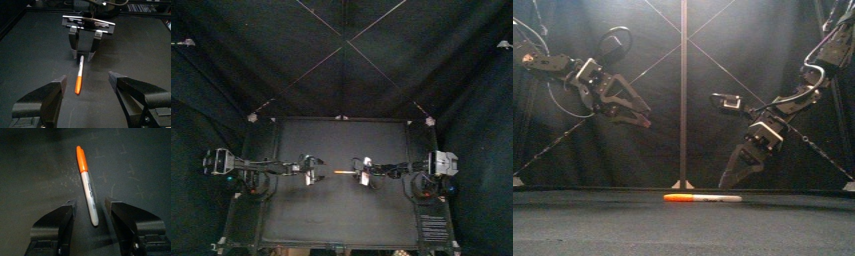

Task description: Uncap the pen

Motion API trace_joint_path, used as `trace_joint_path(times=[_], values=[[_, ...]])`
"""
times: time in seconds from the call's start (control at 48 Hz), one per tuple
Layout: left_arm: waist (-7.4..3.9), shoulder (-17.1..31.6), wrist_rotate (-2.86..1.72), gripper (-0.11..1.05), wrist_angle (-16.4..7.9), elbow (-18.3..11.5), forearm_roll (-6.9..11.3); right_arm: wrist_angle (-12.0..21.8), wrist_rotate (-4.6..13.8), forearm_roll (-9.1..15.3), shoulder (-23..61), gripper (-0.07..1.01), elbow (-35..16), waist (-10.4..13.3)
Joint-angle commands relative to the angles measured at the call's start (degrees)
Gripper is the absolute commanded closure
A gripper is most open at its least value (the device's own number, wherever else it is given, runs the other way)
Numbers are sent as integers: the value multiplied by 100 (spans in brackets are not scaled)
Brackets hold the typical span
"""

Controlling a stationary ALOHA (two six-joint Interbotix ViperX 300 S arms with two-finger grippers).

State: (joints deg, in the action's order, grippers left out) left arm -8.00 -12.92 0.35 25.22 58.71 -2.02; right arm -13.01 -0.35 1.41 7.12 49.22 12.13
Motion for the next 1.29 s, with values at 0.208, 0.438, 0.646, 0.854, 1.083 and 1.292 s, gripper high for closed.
trace_joint_path(times=[0.208,0.438,0.646,0.854,1.083,1.292], values=[[-18,404,0,-5,-1266,-782,-237,97,26,88,-237,45,-211,70],[-79,870,0,-5,-1670,-1248,-378,105,9,193,-729,45,-360,35],[-220,1134,0,-5,-1714,-1477,-378,149,88,325,-765,45,-457,-18],[-229,1345,-9,-4,-1846,-1573,-369,149,44,325,-773,45,-519,-62],[-299,1512,9,10,-1907,-1679,-422,158,44,325,-773,45,-554,-114],[-308,1556,9,43,-2101,-1802,-624,149,53,325,-773,45,-527,-114]])
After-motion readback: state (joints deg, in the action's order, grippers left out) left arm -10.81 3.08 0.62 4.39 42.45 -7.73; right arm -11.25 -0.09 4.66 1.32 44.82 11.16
